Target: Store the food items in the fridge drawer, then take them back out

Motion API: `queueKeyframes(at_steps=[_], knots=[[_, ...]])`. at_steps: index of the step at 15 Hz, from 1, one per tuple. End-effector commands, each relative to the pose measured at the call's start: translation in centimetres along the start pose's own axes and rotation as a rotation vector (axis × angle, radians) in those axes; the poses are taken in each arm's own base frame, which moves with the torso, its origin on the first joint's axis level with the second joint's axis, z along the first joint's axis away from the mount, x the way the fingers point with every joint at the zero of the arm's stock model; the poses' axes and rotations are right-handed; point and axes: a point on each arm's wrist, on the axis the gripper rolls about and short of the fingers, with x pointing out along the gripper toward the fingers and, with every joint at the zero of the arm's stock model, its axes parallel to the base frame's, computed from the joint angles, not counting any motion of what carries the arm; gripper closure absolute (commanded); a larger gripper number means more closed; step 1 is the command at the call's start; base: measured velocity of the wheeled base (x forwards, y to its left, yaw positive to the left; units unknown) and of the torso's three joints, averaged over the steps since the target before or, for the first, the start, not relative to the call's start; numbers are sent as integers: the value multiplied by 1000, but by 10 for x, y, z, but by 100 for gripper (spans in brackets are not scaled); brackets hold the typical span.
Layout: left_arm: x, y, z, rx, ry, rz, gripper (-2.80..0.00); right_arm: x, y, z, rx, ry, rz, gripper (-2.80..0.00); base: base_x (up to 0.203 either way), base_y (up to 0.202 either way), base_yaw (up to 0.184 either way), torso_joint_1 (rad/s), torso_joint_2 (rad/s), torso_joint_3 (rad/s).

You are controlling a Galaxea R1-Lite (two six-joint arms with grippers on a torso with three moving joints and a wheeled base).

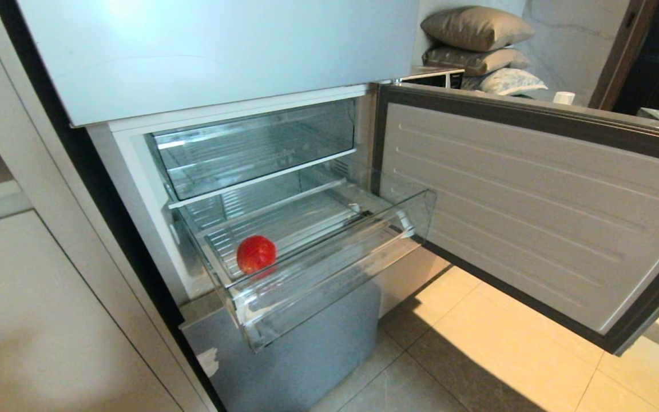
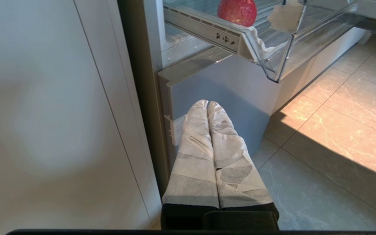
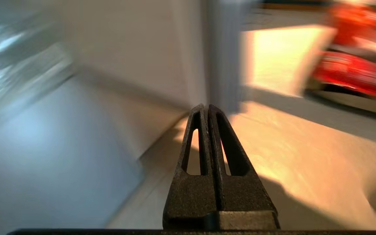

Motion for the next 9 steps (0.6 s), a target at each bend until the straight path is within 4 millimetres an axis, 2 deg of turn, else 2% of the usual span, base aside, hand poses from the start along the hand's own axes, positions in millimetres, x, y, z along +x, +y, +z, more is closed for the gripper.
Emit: queueKeyframes(at_steps=[1,4,6,8,9], knots=[[0,0,0,0,1,1,0,46,-7,19,78,127,-301,0,0,0,0,0,0,0],[0,0,0,0,1,0,0,72,-41,42,166,101,-554,0,0,0,0,0,0,0],[0,0,0,0,1,0,0,90,-68,59,208,96,-608,0,0,0,0,0,0,0],[0,0,0,0,1,0,0,110,-90,66,228,111,-605,-280,0,0,0,0,0,0],[0,0,0,0,1,0,0,120,-100,67,225,107,-603,-280,0,0,0,0,0,0]])
